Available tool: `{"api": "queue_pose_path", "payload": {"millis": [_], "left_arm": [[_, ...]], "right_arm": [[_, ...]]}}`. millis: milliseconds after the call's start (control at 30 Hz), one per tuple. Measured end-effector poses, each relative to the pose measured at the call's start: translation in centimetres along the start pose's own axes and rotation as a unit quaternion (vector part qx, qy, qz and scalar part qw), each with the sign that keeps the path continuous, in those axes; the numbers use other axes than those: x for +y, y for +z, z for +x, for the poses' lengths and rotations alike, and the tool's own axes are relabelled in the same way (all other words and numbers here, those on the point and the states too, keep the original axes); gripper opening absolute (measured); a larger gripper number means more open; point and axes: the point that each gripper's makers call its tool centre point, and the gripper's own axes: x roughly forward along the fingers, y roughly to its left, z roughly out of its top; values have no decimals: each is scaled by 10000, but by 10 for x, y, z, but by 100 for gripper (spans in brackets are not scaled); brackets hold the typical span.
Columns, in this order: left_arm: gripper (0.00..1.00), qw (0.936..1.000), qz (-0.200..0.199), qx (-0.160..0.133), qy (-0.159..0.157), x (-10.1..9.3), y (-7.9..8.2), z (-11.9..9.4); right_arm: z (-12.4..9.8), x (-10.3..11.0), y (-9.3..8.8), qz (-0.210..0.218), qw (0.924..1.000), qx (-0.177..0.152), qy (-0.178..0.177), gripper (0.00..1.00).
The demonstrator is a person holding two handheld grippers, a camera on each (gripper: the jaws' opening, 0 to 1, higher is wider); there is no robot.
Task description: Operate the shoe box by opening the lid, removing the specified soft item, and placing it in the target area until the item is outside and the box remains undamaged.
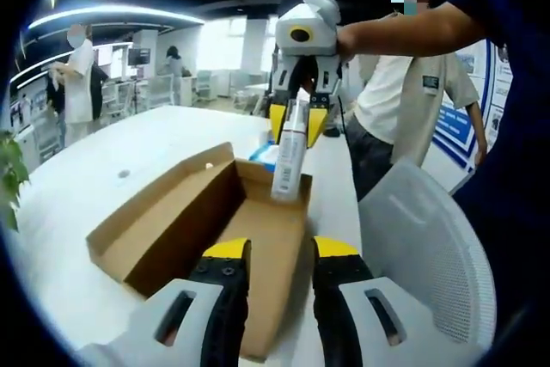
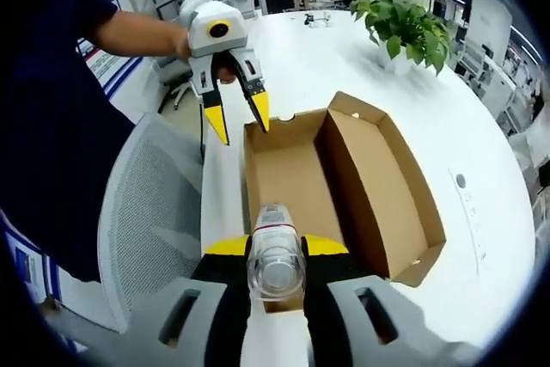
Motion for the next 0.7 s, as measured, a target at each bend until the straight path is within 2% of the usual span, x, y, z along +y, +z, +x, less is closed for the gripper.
{"api": "queue_pose_path", "payload": {"millis": [267, 700], "left_arm": [[26, 10000, 30, 14, -29, -7, -1, 5], [25, 10000, 48, 19, -84, -13, 3, 18]], "right_arm": [[-18, -1, -11, -21, 9998, 157, -118, 19], [-38, -5, -42, 22, 9987, 459, -211, 19]]}}
